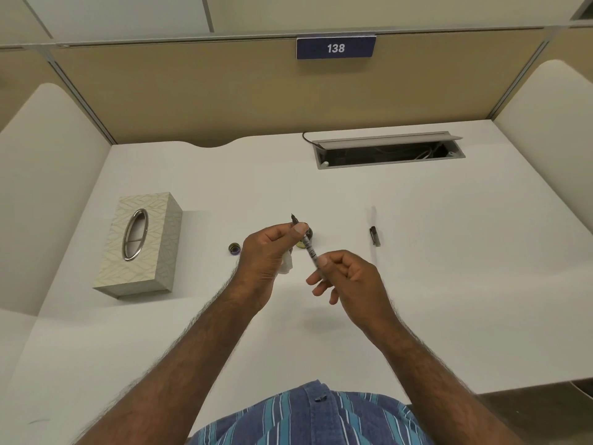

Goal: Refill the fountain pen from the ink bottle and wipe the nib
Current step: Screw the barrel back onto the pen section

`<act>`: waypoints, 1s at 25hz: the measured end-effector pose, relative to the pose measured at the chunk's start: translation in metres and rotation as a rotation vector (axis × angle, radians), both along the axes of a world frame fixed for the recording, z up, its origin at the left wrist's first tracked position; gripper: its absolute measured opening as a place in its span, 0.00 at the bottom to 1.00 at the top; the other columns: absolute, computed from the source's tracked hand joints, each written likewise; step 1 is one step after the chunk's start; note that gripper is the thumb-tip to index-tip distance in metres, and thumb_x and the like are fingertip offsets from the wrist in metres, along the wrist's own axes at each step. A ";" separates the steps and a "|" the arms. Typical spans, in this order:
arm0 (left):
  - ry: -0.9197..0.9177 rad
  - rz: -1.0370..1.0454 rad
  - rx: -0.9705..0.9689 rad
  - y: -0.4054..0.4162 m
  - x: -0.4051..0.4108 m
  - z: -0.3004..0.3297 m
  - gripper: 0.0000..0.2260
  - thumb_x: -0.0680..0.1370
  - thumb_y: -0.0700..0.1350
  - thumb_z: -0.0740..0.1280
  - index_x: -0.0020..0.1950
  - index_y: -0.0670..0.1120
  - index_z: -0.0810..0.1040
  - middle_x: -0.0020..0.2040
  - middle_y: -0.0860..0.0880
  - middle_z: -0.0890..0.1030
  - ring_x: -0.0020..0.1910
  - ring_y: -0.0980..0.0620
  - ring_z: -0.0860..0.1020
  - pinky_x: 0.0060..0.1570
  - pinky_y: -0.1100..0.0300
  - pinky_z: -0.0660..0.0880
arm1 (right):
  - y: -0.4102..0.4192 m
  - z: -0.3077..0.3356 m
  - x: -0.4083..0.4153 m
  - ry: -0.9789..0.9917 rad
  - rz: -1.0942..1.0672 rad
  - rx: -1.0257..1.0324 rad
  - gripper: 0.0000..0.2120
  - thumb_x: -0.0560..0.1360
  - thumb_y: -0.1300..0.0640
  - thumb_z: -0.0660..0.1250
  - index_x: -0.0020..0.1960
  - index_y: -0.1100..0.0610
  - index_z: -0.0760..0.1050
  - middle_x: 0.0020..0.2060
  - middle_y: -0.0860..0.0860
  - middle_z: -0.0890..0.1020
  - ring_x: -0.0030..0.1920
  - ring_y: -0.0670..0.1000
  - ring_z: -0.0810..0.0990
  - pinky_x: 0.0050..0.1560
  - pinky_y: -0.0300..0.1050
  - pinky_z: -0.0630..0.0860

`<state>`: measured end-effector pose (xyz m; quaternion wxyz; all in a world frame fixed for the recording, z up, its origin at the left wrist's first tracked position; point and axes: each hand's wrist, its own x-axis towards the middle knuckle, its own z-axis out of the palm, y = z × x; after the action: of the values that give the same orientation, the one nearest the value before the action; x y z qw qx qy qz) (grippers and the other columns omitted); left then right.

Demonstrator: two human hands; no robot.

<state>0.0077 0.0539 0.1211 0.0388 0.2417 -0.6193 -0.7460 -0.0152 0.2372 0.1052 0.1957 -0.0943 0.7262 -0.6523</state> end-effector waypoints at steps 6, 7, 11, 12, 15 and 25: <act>-0.001 0.012 -0.003 0.000 -0.003 -0.003 0.09 0.75 0.56 0.78 0.47 0.52 0.91 0.33 0.59 0.81 0.39 0.55 0.74 0.41 0.54 0.68 | 0.000 -0.001 -0.001 0.002 -0.026 -0.010 0.11 0.73 0.40 0.76 0.52 0.42 0.82 0.42 0.50 0.90 0.38 0.51 0.89 0.33 0.44 0.80; -0.003 0.014 -0.008 0.001 -0.004 -0.004 0.09 0.75 0.56 0.78 0.47 0.52 0.91 0.33 0.59 0.81 0.40 0.53 0.73 0.41 0.54 0.68 | 0.000 -0.003 -0.001 0.009 -0.030 -0.002 0.11 0.74 0.41 0.77 0.53 0.43 0.82 0.41 0.50 0.90 0.37 0.51 0.89 0.33 0.43 0.80; -0.017 0.008 -0.021 0.000 -0.006 -0.005 0.09 0.76 0.56 0.77 0.47 0.52 0.91 0.34 0.59 0.81 0.40 0.53 0.73 0.43 0.53 0.69 | 0.002 -0.008 -0.004 -0.001 -0.012 -0.030 0.08 0.79 0.46 0.74 0.54 0.48 0.82 0.41 0.51 0.91 0.36 0.51 0.87 0.33 0.42 0.77; -0.020 0.004 -0.027 0.000 -0.007 -0.004 0.09 0.76 0.56 0.77 0.47 0.52 0.91 0.34 0.59 0.81 0.39 0.55 0.74 0.43 0.53 0.69 | 0.002 -0.008 -0.004 -0.005 0.000 -0.035 0.09 0.79 0.46 0.73 0.55 0.49 0.82 0.41 0.51 0.91 0.36 0.51 0.87 0.33 0.42 0.77; -0.025 0.000 -0.035 0.000 -0.009 -0.005 0.09 0.76 0.56 0.77 0.47 0.52 0.91 0.33 0.59 0.80 0.34 0.60 0.74 0.40 0.56 0.69 | 0.001 -0.008 -0.004 -0.019 0.021 -0.054 0.09 0.80 0.46 0.72 0.55 0.50 0.82 0.42 0.52 0.91 0.38 0.53 0.87 0.35 0.44 0.78; -0.115 -0.072 -0.040 0.018 -0.019 -0.020 0.17 0.68 0.63 0.79 0.46 0.51 0.91 0.38 0.57 0.83 0.40 0.56 0.77 0.46 0.56 0.72 | 0.008 -0.013 -0.019 0.293 -0.173 0.185 0.06 0.73 0.50 0.81 0.48 0.46 0.87 0.41 0.43 0.88 0.41 0.48 0.86 0.42 0.40 0.81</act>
<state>-0.0112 0.0720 0.1012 -0.0188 0.2607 -0.6436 -0.7193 -0.0338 0.2456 0.0920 0.0391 -0.1072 0.8091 -0.5764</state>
